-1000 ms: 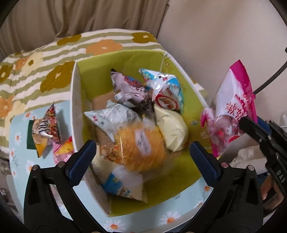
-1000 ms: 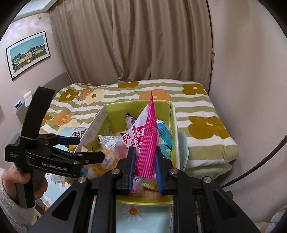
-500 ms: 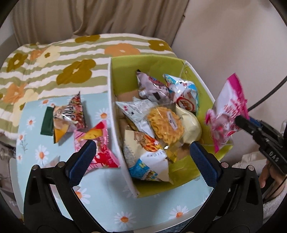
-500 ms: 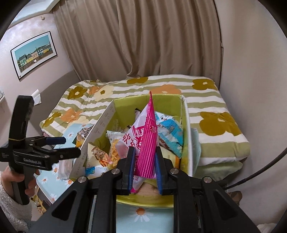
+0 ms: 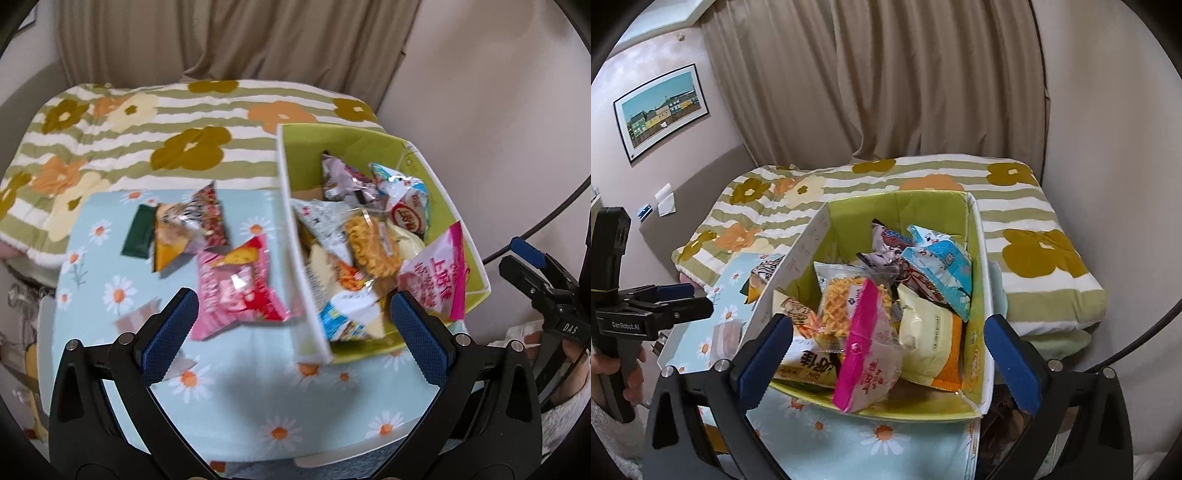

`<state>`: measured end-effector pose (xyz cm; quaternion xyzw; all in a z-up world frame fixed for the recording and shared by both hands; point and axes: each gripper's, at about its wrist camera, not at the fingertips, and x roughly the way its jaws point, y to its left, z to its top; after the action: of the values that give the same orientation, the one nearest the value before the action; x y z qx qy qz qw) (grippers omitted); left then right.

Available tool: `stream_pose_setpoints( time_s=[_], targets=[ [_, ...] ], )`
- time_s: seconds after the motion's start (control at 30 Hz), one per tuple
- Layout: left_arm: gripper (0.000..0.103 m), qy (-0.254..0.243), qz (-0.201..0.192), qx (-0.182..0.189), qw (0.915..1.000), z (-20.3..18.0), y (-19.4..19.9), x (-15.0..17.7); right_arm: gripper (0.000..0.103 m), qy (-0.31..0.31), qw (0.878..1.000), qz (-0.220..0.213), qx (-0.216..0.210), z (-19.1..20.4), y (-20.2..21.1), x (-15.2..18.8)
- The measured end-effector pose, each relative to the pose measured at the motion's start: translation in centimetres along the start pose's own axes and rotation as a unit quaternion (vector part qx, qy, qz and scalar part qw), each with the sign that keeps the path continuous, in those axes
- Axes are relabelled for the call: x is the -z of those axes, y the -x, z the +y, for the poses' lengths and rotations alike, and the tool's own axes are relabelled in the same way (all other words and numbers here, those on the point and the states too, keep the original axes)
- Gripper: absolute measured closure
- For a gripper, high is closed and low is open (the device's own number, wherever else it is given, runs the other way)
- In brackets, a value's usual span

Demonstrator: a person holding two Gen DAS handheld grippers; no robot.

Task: Organize snacks
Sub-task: 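Move both tools back over the table toward the remaining snacks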

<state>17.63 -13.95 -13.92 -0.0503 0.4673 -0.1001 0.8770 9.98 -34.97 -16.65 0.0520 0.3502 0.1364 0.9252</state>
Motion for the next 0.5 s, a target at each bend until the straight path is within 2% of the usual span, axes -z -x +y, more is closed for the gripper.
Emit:
stream_pose_setpoints(
  time_s=[0.17,0.5],
  targets=[
    [0.000,0.026,-0.014,-0.024,0.9993,2.7,2.3,1.5,0.000,0.014,1.000,0.005,-0.008,1.3,0.5,-0.3],
    [0.000,0.087,-0.039,-0.060,0.9937,9.3,6.1,3.8,0.000,0.046,0.997,-0.026,-0.055,6.1,1.0,-1.8]
  ],
)
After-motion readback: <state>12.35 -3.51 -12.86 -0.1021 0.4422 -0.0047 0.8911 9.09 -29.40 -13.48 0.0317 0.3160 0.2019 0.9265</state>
